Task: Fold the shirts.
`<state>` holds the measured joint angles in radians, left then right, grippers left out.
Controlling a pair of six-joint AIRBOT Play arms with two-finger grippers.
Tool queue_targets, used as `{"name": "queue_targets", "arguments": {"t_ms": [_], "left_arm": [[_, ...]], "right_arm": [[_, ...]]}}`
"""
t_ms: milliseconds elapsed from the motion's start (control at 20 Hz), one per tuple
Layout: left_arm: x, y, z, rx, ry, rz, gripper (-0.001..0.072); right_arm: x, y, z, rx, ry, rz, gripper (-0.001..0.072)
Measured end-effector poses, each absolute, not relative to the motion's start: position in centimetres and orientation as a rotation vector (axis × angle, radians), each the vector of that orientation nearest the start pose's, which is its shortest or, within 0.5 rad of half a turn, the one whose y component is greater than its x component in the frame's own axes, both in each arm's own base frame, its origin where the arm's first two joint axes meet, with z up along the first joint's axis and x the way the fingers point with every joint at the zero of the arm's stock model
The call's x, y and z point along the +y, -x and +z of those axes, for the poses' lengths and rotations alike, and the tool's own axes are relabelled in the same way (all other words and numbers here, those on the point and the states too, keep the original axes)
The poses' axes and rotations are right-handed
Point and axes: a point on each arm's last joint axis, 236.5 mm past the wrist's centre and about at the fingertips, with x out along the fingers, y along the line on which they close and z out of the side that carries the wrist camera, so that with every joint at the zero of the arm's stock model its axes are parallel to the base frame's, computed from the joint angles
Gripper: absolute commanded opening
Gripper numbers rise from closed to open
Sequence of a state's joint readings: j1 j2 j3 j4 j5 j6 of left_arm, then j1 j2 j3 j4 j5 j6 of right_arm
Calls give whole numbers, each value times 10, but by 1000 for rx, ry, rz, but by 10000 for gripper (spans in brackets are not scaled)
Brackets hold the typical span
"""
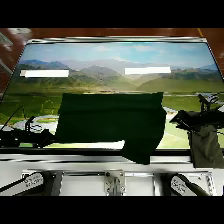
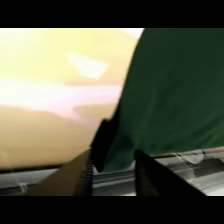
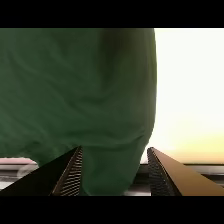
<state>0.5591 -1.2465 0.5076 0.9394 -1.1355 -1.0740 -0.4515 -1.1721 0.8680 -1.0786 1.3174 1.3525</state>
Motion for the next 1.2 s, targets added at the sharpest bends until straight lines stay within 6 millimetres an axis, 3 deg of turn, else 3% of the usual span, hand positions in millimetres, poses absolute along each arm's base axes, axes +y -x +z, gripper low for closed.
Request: {"name": "queue_targets", "arguments": {"t_ms": [50,150,450,800,900,950,1050,1100,1200], "left_arm": [[-10,-227,-121,1486,787,-163,122],[-18,-226,-119,1496,783,-201,40],[-27,-221,-116,1518,783,-248,40],[-30,-219,-114,1529,793,-257,39],[-30,-219,-114,1529,794,-258,39],[-30,-218,-114,1530,795,-259,40],[-31,-218,-114,1533,801,-255,39],[-31,-218,-114,1534,802,-254,39],[-30,-221,-112,1530,803,-252,39]], "right_arm": [[-19,-287,-28,1422,-646,80,624],[-12,-275,-36,1468,-667,88,625],[19,-226,-80,1594,-769,120,623],[30,-207,-113,1597,-824,64,604],[32,-206,-119,1596,-835,57,491],[35,-204,-122,1605,-831,63,476],[44,-204,-127,1619,-800,87,109],[46,-206,-130,1619,-766,92,64],[53,-210,-129,1623,-719,126,63]]}}
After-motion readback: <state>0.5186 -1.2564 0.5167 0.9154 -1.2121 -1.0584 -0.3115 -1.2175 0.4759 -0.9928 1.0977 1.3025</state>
